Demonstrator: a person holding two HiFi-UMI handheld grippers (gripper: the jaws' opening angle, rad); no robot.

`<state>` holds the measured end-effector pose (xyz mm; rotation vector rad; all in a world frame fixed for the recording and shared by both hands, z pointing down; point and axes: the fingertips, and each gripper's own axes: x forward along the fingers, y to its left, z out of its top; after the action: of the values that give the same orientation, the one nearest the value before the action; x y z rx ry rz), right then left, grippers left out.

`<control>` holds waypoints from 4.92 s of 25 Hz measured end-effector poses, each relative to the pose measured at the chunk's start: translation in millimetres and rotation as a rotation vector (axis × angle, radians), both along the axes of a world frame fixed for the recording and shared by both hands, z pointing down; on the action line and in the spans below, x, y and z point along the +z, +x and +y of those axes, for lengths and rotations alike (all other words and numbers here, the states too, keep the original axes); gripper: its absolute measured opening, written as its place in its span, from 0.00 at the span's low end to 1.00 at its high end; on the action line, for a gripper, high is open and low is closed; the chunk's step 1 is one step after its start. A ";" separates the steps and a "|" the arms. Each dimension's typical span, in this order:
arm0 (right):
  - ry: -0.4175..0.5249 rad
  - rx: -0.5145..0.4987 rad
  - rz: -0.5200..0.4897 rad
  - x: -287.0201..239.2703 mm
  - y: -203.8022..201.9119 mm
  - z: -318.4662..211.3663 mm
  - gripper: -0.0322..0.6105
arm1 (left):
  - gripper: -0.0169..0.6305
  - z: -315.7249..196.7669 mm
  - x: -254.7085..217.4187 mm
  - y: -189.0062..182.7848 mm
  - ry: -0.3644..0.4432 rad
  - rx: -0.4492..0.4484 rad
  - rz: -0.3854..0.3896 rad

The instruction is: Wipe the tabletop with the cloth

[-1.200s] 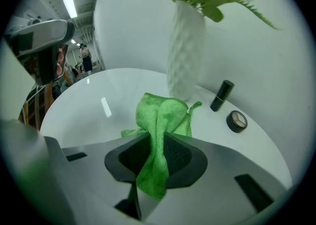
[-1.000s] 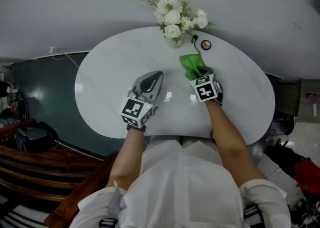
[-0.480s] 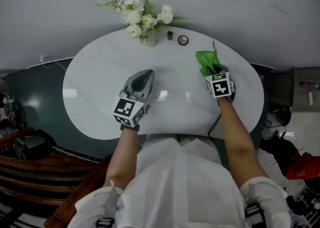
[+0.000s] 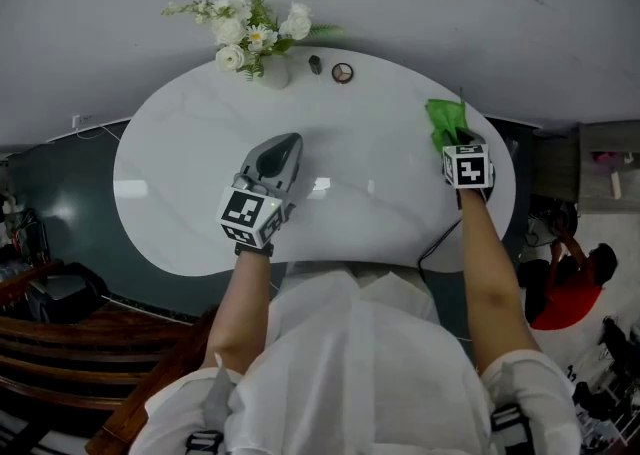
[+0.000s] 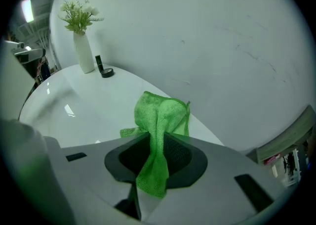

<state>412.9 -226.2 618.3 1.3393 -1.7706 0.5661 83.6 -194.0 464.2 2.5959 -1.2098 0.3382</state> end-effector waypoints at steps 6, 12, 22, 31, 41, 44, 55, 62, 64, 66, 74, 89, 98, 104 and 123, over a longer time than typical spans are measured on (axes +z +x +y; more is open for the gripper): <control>-0.011 0.087 0.026 2.8 57.3 22.5 0.18 | 0.05 3.2 3.2 21.0 -0.004 0.031 -0.005; -0.023 0.160 0.053 6.2 104.5 52.7 0.18 | 0.05 6.8 4.9 42.5 0.000 0.056 -0.008; -0.043 0.267 0.069 7.8 142.1 96.7 0.18 | 0.05 29.8 3.9 42.7 0.014 0.004 -0.031; -0.051 0.256 0.030 6.1 67.7 105.1 0.18 | 0.05 57.7 5.2 -10.0 -0.002 -0.045 -0.049; -0.048 0.132 -0.034 2.8 -70.2 106.1 0.18 | 0.05 84.1 -0.9 -67.3 0.001 -0.046 -0.050; -0.047 0.098 -0.050 2.2 -111.4 107.1 0.18 | 0.05 91.4 -3.2 -82.1 0.011 -0.038 -0.061; -0.037 -0.055 -0.108 -2.5 -258.8 117.8 0.18 | 0.05 118.3 -1.9 -138.0 0.023 -0.037 -0.067; -0.035 -0.132 -0.135 -4.5 -329.4 129.2 0.18 | 0.05 129.5 1.0 -160.0 0.018 -0.029 -0.060; -0.039 -0.143 -0.143 -4.6 -345.0 133.8 0.18 | 0.05 132.7 1.5 -165.7 0.017 -0.021 -0.063; -0.041 -0.157 -0.149 -4.9 -359.0 138.5 0.18 | 0.05 135.4 1.7 -170.8 0.022 -0.011 -0.067; -0.043 -0.203 -0.145 -5.5 -390.5 149.5 0.18 | 0.05 138.8 4.0 -179.0 0.033 0.019 -0.070; -0.078 -0.402 -0.157 -2.1 -411.2 194.1 0.18 | 0.05 132.9 2.2 -155.9 0.049 0.065 -0.061; -0.072 -0.387 -0.159 -2.8 -345.9 198.4 0.18 | 0.05 135.3 3.3 -90.1 0.031 0.086 -0.059; -0.073 -0.356 -0.151 -0.6 -283.4 196.4 0.18 | 0.05 143.9 3.8 -41.1 0.021 0.085 -0.061; -0.060 -0.228 -0.133 7.2 -83.9 186.4 0.18 | 0.05 157.6 22.9 99.9 0.003 0.063 -0.040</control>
<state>329.0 -39.8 625.5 1.0619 -1.9665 0.5864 183.5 -36.4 487.1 2.6466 -1.1440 0.4031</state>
